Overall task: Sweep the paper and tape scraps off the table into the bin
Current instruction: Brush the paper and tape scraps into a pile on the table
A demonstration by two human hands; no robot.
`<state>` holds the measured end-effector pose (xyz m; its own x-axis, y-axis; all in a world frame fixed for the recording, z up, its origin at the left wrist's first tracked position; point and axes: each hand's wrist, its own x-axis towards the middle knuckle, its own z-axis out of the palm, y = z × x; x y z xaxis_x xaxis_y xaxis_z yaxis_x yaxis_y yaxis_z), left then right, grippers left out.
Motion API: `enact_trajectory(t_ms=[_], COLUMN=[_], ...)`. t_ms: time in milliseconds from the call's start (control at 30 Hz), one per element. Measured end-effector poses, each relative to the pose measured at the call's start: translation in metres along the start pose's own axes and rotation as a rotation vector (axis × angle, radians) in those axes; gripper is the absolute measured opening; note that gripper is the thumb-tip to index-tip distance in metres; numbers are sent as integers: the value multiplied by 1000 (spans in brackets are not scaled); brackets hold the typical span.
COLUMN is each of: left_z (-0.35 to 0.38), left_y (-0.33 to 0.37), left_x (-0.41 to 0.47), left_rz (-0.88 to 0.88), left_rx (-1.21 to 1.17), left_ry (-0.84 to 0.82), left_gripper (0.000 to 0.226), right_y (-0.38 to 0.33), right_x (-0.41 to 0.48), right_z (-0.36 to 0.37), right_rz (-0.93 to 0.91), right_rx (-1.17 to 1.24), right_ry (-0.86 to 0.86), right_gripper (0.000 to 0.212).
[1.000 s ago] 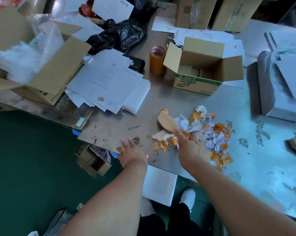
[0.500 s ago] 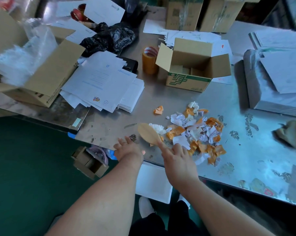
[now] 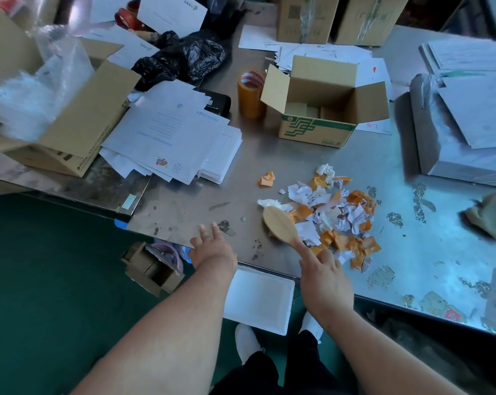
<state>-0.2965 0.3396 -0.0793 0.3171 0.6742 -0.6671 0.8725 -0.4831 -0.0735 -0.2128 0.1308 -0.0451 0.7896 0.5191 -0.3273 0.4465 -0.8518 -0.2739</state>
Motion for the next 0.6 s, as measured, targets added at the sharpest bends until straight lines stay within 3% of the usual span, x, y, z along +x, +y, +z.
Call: enact_trajectory(t_ms=[167,333,500,600], left_z=[1,0,2,6], left_y=[0,2,3,1], left_x=[-2,-3,0,0], left_rz=[-1,-4,-12,2], left_rx=[8,-12,-50,-49], left_ry=[13,-3,-21,-9], left_gripper=[100,96,96,96], right_y=[-1,-29,-67,-81], right_x=[-2,1,48,83], right_z=[-3,-5,-18,-27], right_rz=[46,-125,-195,-190], right_rx=[61,61,-19,-71], right_ry=[112,180,146,105], right_gripper=[51,54,68,61])
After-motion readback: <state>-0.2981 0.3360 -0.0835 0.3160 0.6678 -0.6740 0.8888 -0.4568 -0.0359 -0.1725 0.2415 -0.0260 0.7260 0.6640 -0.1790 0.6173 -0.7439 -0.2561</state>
